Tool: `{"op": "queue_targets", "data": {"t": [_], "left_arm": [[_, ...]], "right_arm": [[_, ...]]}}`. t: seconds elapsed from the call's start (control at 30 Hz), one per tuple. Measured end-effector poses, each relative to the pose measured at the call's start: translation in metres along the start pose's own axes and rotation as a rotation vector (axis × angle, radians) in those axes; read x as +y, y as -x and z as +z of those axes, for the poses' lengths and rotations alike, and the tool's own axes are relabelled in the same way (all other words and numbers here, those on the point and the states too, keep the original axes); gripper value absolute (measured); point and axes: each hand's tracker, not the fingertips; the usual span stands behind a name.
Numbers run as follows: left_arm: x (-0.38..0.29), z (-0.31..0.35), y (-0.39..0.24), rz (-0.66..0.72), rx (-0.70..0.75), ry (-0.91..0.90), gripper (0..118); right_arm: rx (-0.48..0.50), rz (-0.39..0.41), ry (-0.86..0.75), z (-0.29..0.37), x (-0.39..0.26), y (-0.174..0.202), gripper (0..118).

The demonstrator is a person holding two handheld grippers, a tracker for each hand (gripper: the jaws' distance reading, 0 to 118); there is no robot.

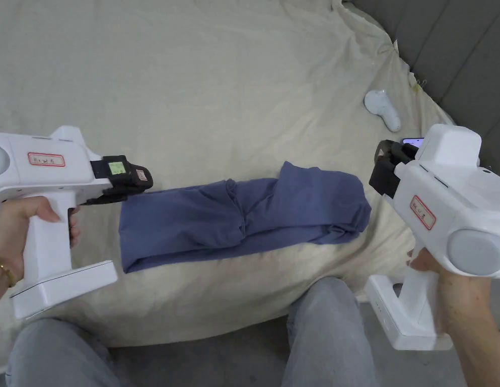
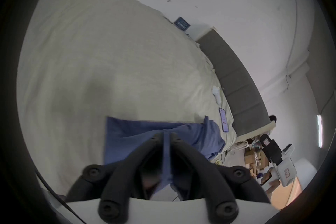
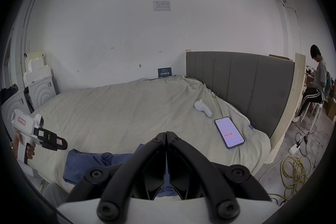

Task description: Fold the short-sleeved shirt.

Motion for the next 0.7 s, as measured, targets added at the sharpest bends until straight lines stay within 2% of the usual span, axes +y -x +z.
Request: {"op": "queue_targets", "data": {"t": [0.03,0.07,0.1,0.13,0.47,0.6,0.67,0.7], "left_arm": [[0.0,0.003,0.008,0.005,0.015,0.024,77],[-0.001,0.001,0.014,0.007,0.027,0.047,99],[-0.003,0.001,0.02,0.007,0.042,0.073,115],[-0.006,-0.001,0.023,0.001,0.053,0.082,118],[-0.02,-0.037,0.032,0.008,0.087,0.213,118],[-0.023,-0.044,0.019,-0.073,0.146,0.219,116],[-0.022,-0.047,0.009,-0.13,0.236,0.232,99],[-0.023,-0.048,0.003,-0.182,0.291,0.238,87]], "right_arm": [[-0.004,0.0,0.004,0.0,0.0,0.002,0],[-0.002,0.007,0.01,-0.001,0.001,0.004,0],[-0.001,0.015,0.011,-0.001,0.001,0.007,0],[-0.003,0.021,0.011,-0.001,0.001,0.009,0],[0.008,0.044,0.036,-0.002,-0.003,0.024,0],[0.005,0.055,0.048,-0.002,-0.005,0.023,0],[-0.001,0.068,0.055,-0.003,-0.007,0.022,0],[0.0,0.069,0.06,-0.003,-0.008,0.022,0]]}}
